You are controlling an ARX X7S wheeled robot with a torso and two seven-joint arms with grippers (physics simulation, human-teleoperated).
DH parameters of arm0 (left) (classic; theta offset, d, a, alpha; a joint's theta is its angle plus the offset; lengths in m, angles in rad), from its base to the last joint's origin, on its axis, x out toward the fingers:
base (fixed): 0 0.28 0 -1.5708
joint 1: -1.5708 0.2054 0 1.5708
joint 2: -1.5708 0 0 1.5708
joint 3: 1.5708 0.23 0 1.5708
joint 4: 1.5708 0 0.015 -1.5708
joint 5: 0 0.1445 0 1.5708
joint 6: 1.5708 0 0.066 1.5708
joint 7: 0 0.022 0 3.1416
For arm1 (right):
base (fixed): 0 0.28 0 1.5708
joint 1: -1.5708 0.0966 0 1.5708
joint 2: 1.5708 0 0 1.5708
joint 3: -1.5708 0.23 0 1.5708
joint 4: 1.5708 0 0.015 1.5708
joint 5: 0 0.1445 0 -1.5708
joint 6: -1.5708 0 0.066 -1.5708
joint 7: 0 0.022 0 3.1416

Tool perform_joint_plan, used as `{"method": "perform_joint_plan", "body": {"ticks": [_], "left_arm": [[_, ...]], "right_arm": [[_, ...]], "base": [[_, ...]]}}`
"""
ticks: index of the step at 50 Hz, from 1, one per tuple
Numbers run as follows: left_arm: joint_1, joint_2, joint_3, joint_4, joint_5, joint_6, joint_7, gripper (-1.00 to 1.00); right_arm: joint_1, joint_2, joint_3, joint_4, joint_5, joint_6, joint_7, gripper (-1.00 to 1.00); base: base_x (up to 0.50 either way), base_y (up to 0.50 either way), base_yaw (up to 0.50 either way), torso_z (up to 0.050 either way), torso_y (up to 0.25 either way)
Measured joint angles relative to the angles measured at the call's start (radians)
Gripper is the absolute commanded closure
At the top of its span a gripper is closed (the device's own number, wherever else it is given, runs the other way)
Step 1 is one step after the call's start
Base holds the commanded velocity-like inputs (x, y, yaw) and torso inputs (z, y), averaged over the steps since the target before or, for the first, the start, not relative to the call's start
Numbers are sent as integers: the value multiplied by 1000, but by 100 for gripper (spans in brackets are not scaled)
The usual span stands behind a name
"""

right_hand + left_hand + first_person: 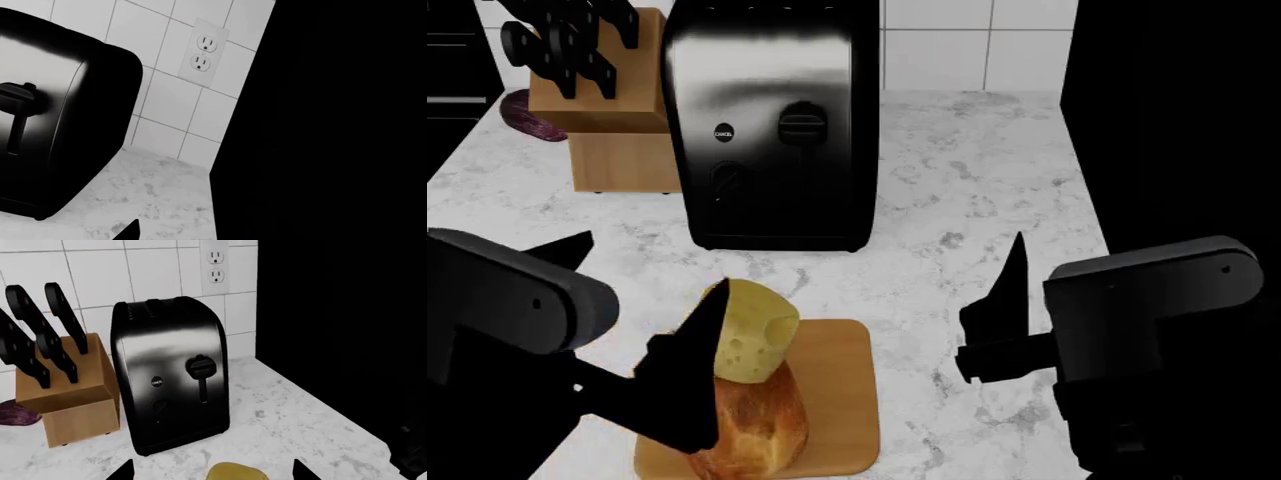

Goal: Pick up the wedge of cheese and place it on the slice of bread to prepare a simple cheese on bread dish.

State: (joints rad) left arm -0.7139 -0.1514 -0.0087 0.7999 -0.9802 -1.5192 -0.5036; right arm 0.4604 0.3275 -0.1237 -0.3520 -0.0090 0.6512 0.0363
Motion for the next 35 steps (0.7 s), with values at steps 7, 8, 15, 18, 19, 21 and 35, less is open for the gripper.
{"method": "perform_joint_plan", "body": {"ticks": [7, 8, 15, 18, 19, 21, 35], "left_arm": [[-39, -25, -68, 21, -170, -23, -149, -100], [-44, -30, -75, 24, -188, -24, -169, -100], [-76, -63, -114, 46, -292, -26, -303, -100], [-93, -76, -118, 52, -329, -26, -354, -100], [-99, -80, -120, 54, -341, -25, -369, -100], [-109, -88, -121, 59, -361, -23, -396, -100], [-144, -139, -97, 85, -369, 33, -438, -100]], "right_arm": [[1, 2, -1, -2, 7, 3, 5, -100], [1, 2, -1, -2, 8, 4, 5, -100], [6, 3, -1, -13, 14, 15, 13, -100], [7, 2, 0, -24, 17, 23, 18, -100], [8, 2, 1, -30, 18, 28, 20, -100], [10, 3, 2, -42, 19, 38, 22, -100], [29, 17, 12, -155, 16, 134, 19, -100]], "base": [[0, -1, -1, 0, 0], [0, 0, -5, 0, 0], [0, 0, -1, 0, 0], [0, -2, -2, 0, 0], [0, 0, 0, 0, 0], [0, 0, -2, 0, 0], [0, 0, -1, 0, 0]]}}
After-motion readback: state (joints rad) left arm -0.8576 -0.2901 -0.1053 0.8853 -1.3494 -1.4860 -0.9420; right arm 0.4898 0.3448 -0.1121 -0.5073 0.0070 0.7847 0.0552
